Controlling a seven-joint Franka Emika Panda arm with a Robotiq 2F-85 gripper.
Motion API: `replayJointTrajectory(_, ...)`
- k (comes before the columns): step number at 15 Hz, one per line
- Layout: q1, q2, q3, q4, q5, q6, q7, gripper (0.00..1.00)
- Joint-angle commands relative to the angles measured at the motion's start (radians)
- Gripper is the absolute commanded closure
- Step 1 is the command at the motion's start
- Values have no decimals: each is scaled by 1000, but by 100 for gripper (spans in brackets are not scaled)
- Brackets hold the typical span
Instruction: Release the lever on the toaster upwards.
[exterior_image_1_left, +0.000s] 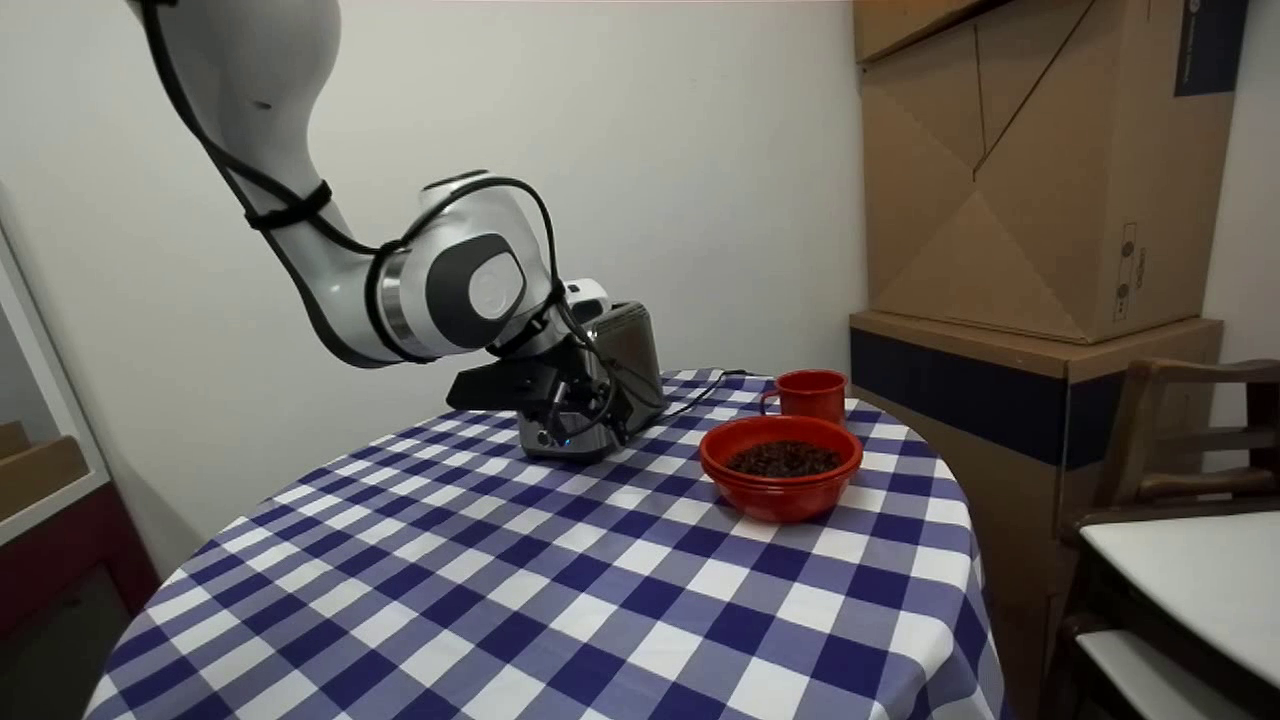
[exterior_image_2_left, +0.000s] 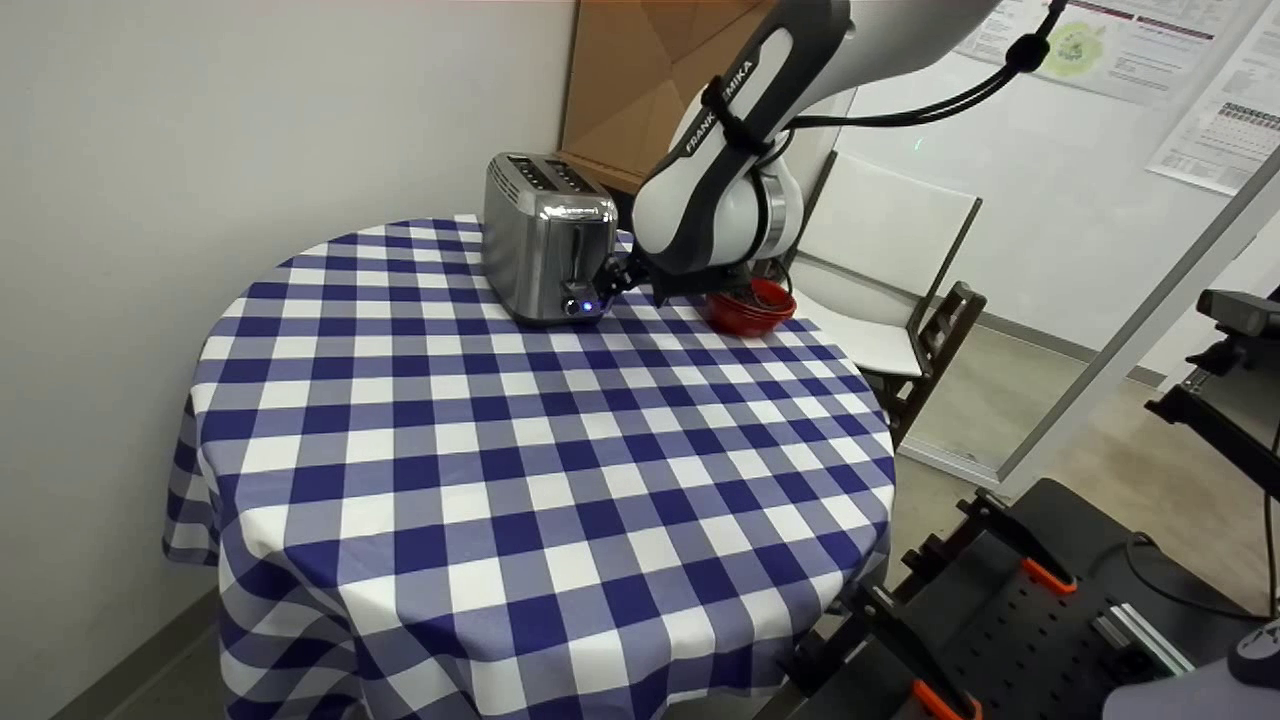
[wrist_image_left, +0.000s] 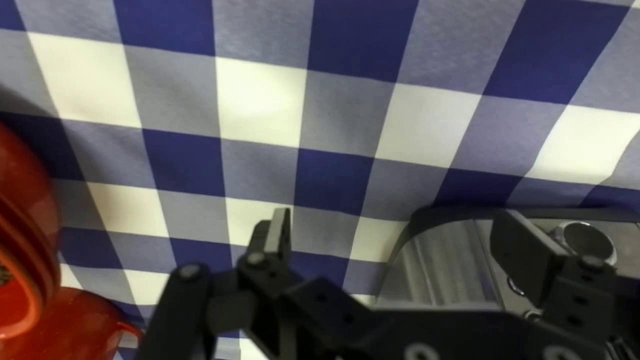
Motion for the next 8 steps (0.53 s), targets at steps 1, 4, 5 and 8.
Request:
replayJointTrajectory(1, 8, 55, 2, 61, 20, 51, 27, 0)
replayJointTrajectory(4, 5, 69, 9, 79, 28, 54, 34, 0)
replayJointTrajectory(5, 7, 72, 8, 84, 29, 54, 37, 0)
replayJointTrajectory(8, -3, 66, 22, 83, 31, 18, 35, 0)
